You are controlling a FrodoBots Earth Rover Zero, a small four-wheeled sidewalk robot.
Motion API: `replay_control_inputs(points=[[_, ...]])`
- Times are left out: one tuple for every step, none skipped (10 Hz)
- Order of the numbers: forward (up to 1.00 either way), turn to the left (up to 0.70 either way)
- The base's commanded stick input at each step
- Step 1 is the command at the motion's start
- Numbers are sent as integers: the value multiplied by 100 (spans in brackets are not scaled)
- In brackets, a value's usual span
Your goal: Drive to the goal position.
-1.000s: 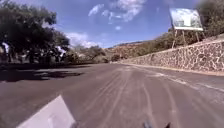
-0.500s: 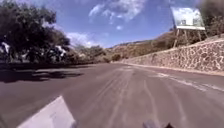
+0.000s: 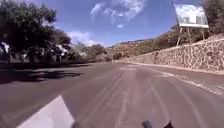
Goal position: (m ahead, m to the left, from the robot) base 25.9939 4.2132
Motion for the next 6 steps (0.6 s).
replay_control_inputs(points=[[50,-50],[50,-50],[50,-50],[50,-50],[50,-50],[50,-50]])
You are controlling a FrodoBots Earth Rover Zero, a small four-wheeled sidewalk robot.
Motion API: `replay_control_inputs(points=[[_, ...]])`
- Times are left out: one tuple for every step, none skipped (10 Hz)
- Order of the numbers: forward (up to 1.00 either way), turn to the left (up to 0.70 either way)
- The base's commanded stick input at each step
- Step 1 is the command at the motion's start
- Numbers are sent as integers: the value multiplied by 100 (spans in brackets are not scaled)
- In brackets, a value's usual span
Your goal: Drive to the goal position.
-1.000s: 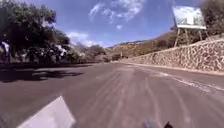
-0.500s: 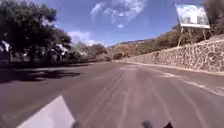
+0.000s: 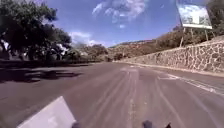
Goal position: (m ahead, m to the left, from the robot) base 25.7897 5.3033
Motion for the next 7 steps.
replay_control_inputs(points=[[50,-2],[50,0],[50,0],[50,0],[50,0],[50,0],[50,0]])
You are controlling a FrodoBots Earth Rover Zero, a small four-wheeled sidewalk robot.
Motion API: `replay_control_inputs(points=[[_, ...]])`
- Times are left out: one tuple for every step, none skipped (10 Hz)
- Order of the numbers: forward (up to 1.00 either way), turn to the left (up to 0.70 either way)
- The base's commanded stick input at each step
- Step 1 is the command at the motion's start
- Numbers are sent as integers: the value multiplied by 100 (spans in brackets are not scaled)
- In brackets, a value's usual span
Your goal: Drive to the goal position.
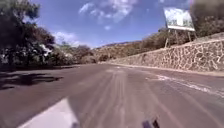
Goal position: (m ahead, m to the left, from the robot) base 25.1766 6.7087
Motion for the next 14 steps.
replay_control_inputs(points=[[50,0],[50,0],[50,0],[50,0],[50,0],[50,0],[50,0],[50,0],[50,0],[50,0],[50,0],[50,0],[50,0],[50,0]])
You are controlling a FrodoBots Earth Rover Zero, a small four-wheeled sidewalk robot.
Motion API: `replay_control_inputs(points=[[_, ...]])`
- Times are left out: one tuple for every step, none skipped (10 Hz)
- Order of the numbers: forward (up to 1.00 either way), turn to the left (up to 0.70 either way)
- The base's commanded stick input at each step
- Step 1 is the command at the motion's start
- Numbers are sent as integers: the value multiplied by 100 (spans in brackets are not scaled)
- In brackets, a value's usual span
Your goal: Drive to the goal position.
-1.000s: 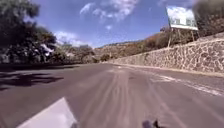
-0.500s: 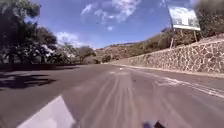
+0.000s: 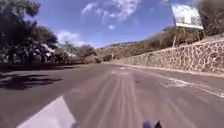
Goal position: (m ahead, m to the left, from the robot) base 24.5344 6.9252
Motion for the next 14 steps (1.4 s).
replay_control_inputs(points=[[50,0],[50,0],[50,0],[50,0],[50,0],[50,0],[50,0],[50,0],[50,0],[50,0],[50,0],[50,0],[50,0],[50,0]])
